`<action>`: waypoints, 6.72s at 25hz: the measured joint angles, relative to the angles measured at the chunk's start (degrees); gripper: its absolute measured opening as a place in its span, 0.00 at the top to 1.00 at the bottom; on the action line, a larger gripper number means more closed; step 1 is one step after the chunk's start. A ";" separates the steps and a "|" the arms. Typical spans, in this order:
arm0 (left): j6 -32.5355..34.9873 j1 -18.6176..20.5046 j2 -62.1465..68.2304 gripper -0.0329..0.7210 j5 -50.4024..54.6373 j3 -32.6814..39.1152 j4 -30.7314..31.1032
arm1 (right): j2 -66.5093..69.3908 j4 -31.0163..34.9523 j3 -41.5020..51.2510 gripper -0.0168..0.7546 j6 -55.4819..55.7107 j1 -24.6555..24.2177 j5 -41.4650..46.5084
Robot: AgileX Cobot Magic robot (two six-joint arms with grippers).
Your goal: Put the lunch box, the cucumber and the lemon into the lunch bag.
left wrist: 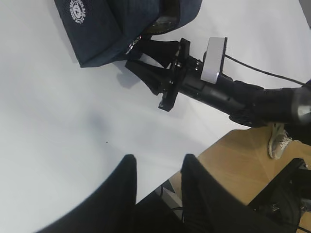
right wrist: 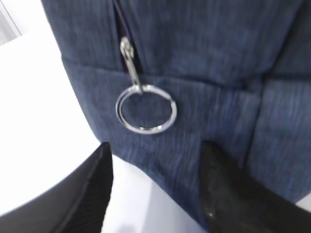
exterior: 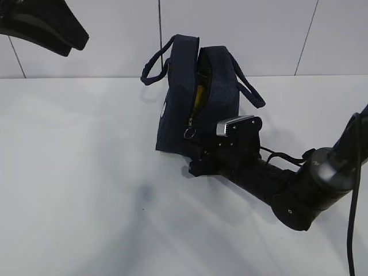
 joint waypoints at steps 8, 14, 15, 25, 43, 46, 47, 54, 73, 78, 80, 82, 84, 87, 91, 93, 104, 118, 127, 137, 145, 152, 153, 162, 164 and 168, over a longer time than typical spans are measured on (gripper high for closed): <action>1.07 -2.93 0.20 0.65 0.00 0.00 -0.68 | 0.00 0.00 -1.10 0.45 0.11 0.00 -1.12; 1.19 -3.27 0.33 0.65 0.00 0.00 -0.68 | 0.00 -2.02 -2.55 0.45 0.81 0.00 -1.24; 1.19 -3.27 0.33 0.65 0.00 0.00 -0.68 | 0.00 -2.89 -2.86 0.45 0.84 0.00 -1.24; 1.19 -3.27 0.33 0.65 0.00 0.00 -0.93 | 0.00 -7.25 -3.87 0.45 1.27 0.00 -1.24; 1.19 -3.27 0.33 0.65 0.00 0.00 -1.34 | 0.00 -9.20 -6.95 0.66 2.67 0.00 -0.79; 1.19 -3.27 0.33 0.65 0.00 0.00 -1.34 | 0.00 -8.97 -6.95 0.71 2.67 0.00 -0.12; 1.19 -3.27 0.33 0.65 0.00 0.00 -1.34 | 0.00 -8.97 -6.95 0.72 2.77 0.00 0.03; 1.19 -3.27 0.33 0.65 0.00 0.00 -1.11 | 0.00 -8.84 -6.95 0.93 7.21 0.00 1.57; 1.26 -3.27 2.80 0.64 0.10 0.00 8.99 | -3.82 -8.51 -2.30 0.97 10.36 0.00 2.29; 2.02 -3.27 6.28 0.63 0.10 0.00 10.54 | -6.06 -8.51 -0.68 0.97 10.39 0.00 2.92; 2.92 -3.27 7.67 0.63 0.10 0.00 10.66 | -6.98 -8.51 -0.32 0.97 10.48 0.00 3.75; 4.18 -3.27 9.47 0.63 -0.01 0.00 10.78 | -7.99 -8.51 -0.03 0.97 10.52 0.00 4.45; 5.20 -3.27 11.04 0.63 -0.13 0.00 10.90 | -8.87 -8.51 0.35 0.97 10.61 0.00 5.27; 6.91 -3.27 12.65 0.63 -0.26 0.00 10.90 | -10.47 -8.51 0.62 0.97 11.01 0.00 6.39; 9.03 -3.27 13.97 0.63 -0.35 0.00 10.90 | -12.95 -8.51 0.67 0.97 11.22 0.00 8.81; 9.98 -3.27 14.61 0.63 -0.49 0.00 10.90 | -13.79 -8.51 0.67 0.97 11.22 0.00 9.79; 14.61 -4.87 19.13 0.54 -5.80 0.00 10.90 | -17.69 -8.51 0.79 0.97 11.33 0.00 13.25; 19.84 -9.96 22.79 0.53 -18.50 0.00 13.26 | -22.71 -8.39 0.43 0.97 11.13 0.00 17.29; 20.74 -11.51 27.13 0.53 -27.27 0.00 12.93 | -22.84 -6.39 -0.34 0.97 10.99 0.00 18.50; 26.66 -12.83 30.08 0.53 -36.09 0.00 7.52 | -22.84 -4.91 -0.34 0.97 10.96 0.00 18.53; 27.00 -13.16 31.12 0.77 -40.44 0.00 6.54 | -22.84 -3.79 -0.34 0.97 10.87 0.00 18.63; 27.00 -13.16 31.25 0.95 -40.30 0.00 6.47 | -22.84 -2.59 -0.47 0.97 10.65 0.00 18.66; 27.00 -13.16 31.25 0.95 -40.00 0.00 6.47 | -22.84 -2.46 -0.47 0.97 10.65 -0.23 18.66; 27.00 -13.16 30.99 0.96 -39.32 0.00 6.42 | -22.84 -2.46 -4.44 0.97 10.53 -0.45 22.13; 27.00 -13.16 30.78 0.96 -39.09 0.00 6.63 | -22.84 -2.46 -5.05 0.97 10.53 -0.45 22.64; 27.00 -13.16 30.65 0.96 -38.87 0.00 6.66 | -22.84 -2.55 -7.08 0.97 10.17 -0.45 24.71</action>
